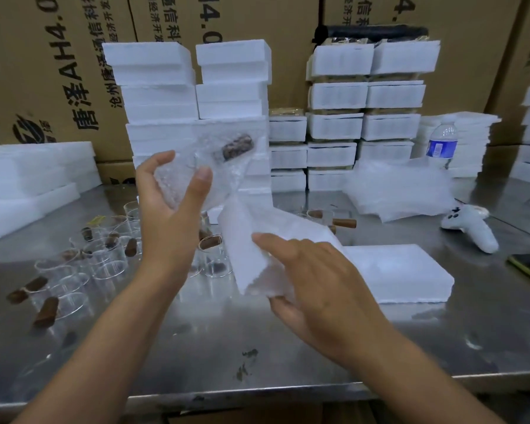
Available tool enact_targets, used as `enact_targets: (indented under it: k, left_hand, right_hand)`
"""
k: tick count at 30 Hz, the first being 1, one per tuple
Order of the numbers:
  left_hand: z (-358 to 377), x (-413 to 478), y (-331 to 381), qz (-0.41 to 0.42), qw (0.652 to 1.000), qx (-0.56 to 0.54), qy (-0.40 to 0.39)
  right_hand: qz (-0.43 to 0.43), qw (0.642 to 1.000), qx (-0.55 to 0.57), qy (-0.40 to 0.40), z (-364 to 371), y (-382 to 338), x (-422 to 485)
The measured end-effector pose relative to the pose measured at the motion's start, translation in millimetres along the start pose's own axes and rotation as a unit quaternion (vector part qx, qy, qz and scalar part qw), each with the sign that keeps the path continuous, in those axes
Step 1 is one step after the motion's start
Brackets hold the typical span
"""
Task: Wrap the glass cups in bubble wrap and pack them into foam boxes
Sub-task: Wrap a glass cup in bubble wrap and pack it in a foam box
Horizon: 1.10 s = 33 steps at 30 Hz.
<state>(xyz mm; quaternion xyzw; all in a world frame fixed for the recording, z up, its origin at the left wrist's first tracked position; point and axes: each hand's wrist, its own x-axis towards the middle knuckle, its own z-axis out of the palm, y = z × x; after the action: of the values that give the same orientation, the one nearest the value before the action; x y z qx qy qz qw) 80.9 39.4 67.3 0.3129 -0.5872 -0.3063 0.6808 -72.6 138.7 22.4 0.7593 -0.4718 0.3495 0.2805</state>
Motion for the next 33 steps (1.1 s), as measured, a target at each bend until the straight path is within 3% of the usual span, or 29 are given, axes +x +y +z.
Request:
enact_targets:
  k: [6,10,13,16,18,20,22,24,28,33]
  left_hand:
    - [-3,0,-1,-0.026,0.999,0.000,-0.026]
    - [14,-6,0,-0.037,0.994,0.023,-0.096]
    - [24,-12,-5,-0.047,0.988,0.033,-0.143]
    - [32,-18,-10,-0.043,0.984,0.008,-0.175]
    - [40,-20,-15,-0.052,0.980,-0.002,-0.192]
    - [52,-23,-21,-0.060,0.976,-0.004,-0.207]
    - [69,-28,-24,-0.061,0.971,0.002,-0.230]
    - [89,-34,-28,-0.053,0.962,0.012,-0.268]
    - [127,-46,-36,-0.058,0.938,0.024,-0.340]
    - [150,-50,-57,-0.067,0.908,0.095,-0.402]
  right_hand:
    - [-0.039,0.986,-0.008,-0.165,41,-6,4]
    - [0.003,0.966,0.017,-0.259,72,-7,8]
    - [0.071,0.959,0.111,-0.251,77,3,2]
    - [0.226,0.934,0.227,-0.157,59,27,-9]
    - [0.360,0.888,0.281,-0.047,41,51,-11]
    - [0.483,0.795,0.362,0.055,19,78,-7]
    - [0.548,0.695,0.454,0.099,-4,100,-2]
    - [0.561,0.655,0.494,0.112,-21,114,-2]
    - [0.555,0.711,0.420,0.103,-31,131,-15]
    - [0.576,0.725,0.369,0.079,-27,155,-35]
